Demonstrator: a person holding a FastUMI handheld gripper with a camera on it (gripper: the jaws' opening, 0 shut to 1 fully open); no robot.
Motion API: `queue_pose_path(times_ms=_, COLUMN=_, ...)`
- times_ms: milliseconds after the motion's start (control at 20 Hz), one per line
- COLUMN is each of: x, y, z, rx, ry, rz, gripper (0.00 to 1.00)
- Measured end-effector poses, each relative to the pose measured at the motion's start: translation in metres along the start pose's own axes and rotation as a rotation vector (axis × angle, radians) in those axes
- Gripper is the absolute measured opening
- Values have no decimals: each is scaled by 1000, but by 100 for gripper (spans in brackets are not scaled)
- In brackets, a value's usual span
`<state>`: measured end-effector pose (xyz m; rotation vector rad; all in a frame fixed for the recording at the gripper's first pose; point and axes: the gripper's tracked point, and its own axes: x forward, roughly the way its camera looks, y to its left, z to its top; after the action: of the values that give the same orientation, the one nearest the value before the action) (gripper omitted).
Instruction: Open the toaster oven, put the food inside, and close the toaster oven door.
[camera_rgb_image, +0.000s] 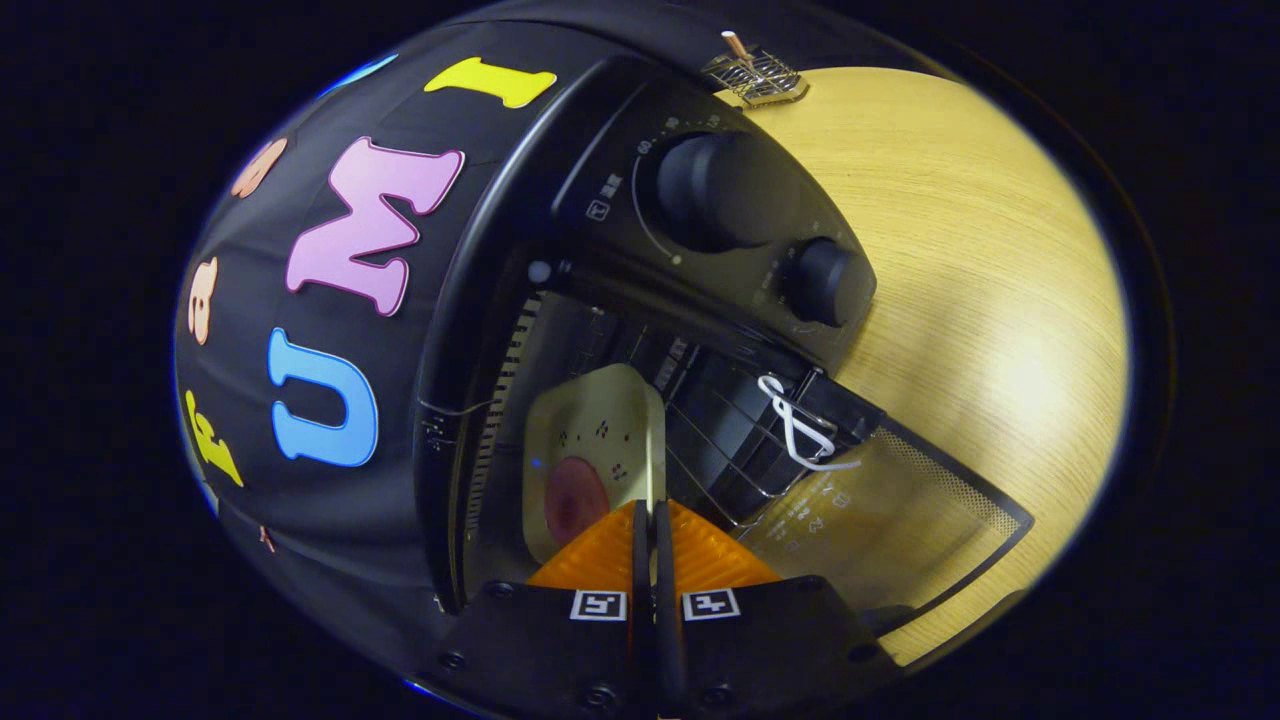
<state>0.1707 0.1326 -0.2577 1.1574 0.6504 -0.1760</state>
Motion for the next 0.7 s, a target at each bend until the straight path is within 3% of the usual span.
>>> queue_pose_path(times_ms=150, x=-2, y=1, z=-6, rx=-42, ry=7, rz=-11, gripper=6)
queue_pose_path(times_ms=250, x=-7, y=6, z=-10, rx=-49, ry=17, rz=16, gripper=13)
queue_pose_path(times_ms=350, x=-18, y=7, z=-13, rx=-73, ry=28, rz=28, gripper=25)
queue_pose_path(times_ms=450, x=-37, y=6, z=-24, rx=-121, ry=48, rz=43, gripper=47)
queue_pose_path(times_ms=550, x=-57, y=3, z=-42, rx=-196, ry=86, rz=60, gripper=47)
queue_pose_path(times_ms=700, x=-93, y=-12, z=-61, rx=-302, ry=137, rz=64, gripper=72)
